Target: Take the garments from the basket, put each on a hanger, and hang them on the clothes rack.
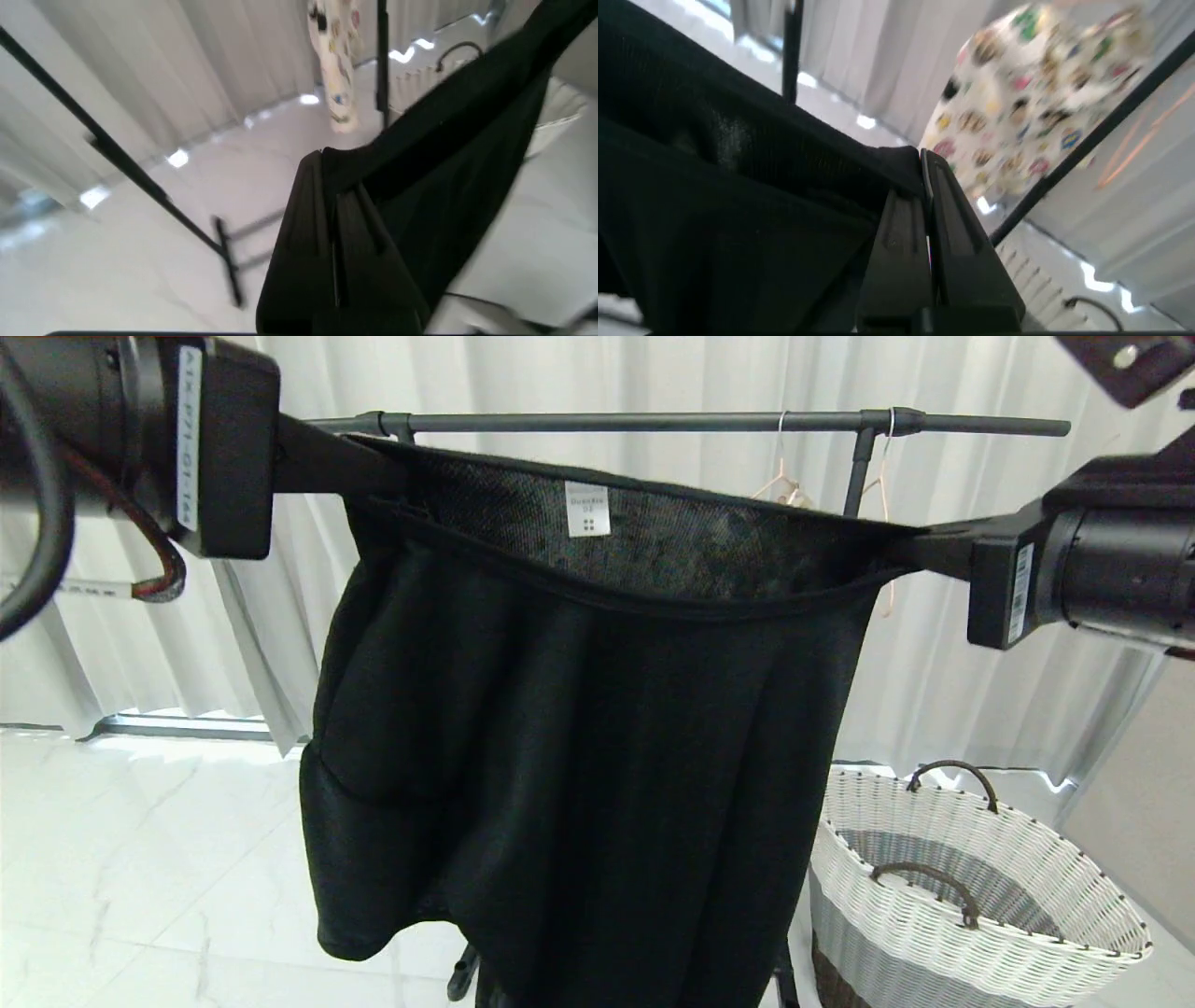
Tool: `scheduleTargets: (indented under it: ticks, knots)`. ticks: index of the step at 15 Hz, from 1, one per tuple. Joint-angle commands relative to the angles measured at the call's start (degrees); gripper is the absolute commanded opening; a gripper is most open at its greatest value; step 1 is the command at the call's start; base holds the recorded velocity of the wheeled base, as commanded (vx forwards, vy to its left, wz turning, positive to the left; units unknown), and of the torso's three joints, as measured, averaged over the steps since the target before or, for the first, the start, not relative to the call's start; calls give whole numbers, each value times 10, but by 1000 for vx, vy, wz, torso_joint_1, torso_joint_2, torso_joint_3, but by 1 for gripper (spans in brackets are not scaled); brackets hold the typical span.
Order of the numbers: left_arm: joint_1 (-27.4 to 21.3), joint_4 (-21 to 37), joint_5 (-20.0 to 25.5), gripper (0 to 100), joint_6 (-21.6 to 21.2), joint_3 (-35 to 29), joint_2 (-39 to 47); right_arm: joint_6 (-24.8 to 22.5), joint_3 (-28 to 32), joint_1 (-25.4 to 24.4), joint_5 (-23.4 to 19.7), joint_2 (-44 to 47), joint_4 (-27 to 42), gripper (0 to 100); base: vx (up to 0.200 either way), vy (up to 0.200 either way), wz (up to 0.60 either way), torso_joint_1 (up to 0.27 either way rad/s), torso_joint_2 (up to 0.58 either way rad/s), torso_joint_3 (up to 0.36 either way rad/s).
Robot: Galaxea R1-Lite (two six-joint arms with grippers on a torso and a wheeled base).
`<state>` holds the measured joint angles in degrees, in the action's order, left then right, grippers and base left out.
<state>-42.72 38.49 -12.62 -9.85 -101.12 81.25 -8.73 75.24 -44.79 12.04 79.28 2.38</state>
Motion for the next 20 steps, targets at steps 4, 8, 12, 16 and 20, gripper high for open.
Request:
scheduleTargets:
  ticks: [4,8,12,16,20]
  knots:
    - [-25,4,1,0,-19,-3,-2,-24,86,4,1,1,38,0,0,0,0,0,0,0]
    - [-53,-1,1,0,-20,21,-20,-73,127,3,-1,-37,149,0,0,0,0,0,0,0]
    - [-76,-77,1,0,-21,25,-2,-74,162,-1,-55,-71,255,0,0,0,0,0,0,0]
    - [-81,-135,0,0,-25,21,29,-73,156,-100,-165,-123,350,0,0,0,0,0,0,0]
    - [-111,-162,-3,0,-25,24,39,-72,145,-191,-190,-114,375,0,0,0,0,0,0,0]
